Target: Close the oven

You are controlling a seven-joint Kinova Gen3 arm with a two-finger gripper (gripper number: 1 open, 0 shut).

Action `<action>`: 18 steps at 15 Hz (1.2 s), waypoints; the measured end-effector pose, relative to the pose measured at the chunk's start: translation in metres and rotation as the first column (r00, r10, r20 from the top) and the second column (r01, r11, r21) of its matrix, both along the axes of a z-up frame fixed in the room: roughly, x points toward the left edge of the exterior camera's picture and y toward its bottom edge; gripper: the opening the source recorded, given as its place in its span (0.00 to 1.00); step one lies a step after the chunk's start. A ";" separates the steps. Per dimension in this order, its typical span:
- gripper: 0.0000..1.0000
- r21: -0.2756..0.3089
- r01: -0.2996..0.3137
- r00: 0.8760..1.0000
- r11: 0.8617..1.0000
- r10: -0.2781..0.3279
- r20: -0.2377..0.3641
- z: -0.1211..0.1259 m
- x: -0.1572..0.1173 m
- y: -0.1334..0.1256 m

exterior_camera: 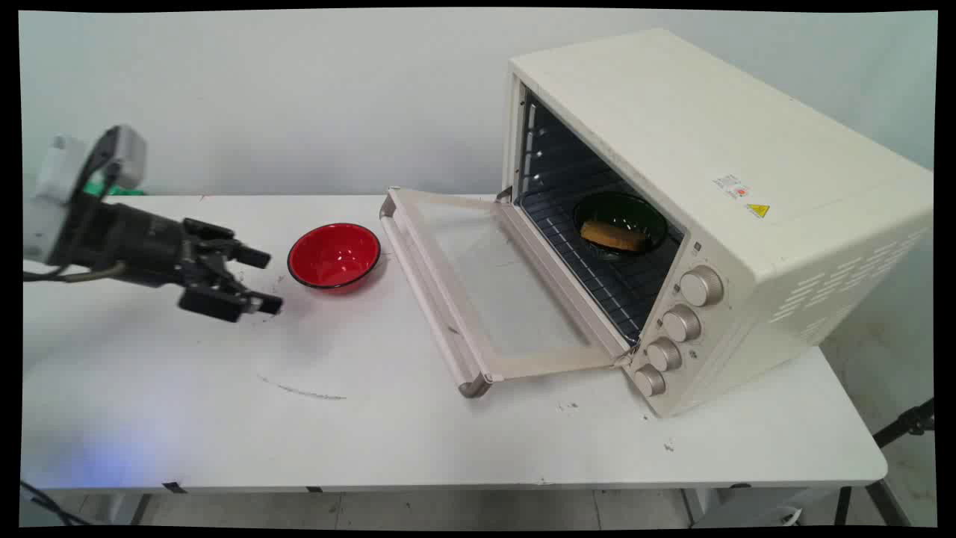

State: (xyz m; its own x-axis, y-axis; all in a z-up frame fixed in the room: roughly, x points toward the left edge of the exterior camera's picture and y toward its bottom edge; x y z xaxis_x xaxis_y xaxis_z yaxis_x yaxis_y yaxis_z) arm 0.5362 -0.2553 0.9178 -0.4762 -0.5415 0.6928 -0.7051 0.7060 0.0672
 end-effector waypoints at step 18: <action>0.00 -0.046 0.029 0.999 0.999 -0.028 0.028 -0.097 -0.082 -0.075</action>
State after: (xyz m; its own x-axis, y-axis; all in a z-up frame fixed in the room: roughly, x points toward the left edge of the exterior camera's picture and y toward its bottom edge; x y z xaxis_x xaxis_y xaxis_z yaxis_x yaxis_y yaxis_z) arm 0.4541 -0.3304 0.8208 -0.5104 -0.4951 0.7031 -0.6858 0.7276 0.0145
